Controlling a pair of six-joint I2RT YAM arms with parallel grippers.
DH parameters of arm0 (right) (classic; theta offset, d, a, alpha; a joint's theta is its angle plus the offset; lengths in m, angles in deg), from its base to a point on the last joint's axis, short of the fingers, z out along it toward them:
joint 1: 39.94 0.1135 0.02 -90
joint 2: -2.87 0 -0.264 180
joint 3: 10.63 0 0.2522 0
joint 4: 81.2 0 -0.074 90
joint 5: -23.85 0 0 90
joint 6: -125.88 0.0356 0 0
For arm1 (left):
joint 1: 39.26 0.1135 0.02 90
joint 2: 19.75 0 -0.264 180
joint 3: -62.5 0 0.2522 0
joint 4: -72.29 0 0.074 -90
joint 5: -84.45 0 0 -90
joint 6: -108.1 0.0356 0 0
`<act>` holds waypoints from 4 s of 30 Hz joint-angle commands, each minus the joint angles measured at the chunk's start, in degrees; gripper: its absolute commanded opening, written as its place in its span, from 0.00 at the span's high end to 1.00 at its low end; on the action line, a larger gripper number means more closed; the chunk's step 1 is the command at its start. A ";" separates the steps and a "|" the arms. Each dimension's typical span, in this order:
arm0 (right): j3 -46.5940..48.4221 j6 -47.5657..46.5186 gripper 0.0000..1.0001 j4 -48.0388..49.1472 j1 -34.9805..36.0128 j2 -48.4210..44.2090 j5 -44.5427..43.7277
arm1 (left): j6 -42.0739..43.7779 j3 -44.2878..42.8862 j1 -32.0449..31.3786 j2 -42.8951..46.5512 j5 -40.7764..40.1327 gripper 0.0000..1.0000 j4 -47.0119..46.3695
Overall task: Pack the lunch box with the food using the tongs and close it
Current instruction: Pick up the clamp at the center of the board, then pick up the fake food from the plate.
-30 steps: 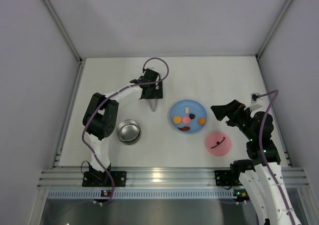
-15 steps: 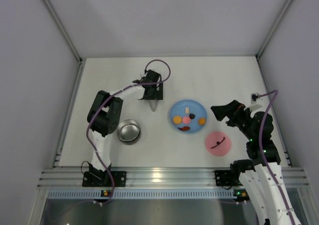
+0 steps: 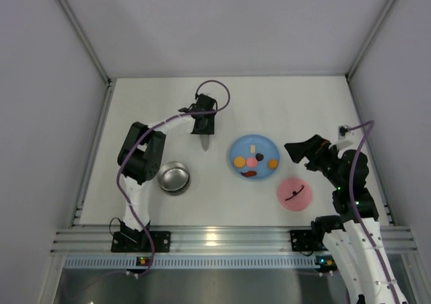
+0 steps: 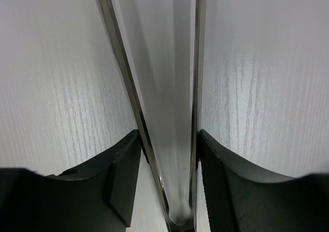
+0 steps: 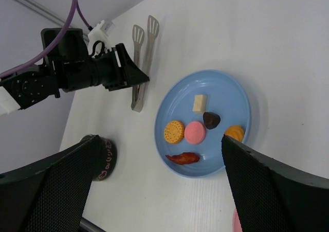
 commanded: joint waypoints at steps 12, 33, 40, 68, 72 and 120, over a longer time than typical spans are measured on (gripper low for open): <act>4.37 -1.19 0.00 -0.19 -0.87 1.97 1.16 | -2.57 1.81 0.15 0.26 -1.59 0.26 -3.64; 7.62 -3.04 0.01 -1.16 -0.78 6.01 0.72 | -4.06 -3.82 0.15 -4.93 -0.80 0.18 -3.03; 8.32 -3.57 0.00 -2.39 -0.78 6.45 1.16 | -4.41 -2.68 0.15 -3.96 -1.68 0.39 -1.88; 17.82 -3.65 0.01 -9.95 -0.87 8.30 2.04 | -5.91 8.13 -3.98 22.93 -5.90 0.51 5.59; 17.99 -3.57 0.01 -9.95 -0.78 8.47 1.86 | -6.17 9.01 -4.77 26.27 -5.99 0.51 7.17; 11.49 -0.58 0.01 -5.64 -0.78 5.58 6.08 | -14.61 11.03 -35.01 29.00 -10.12 0.42 11.30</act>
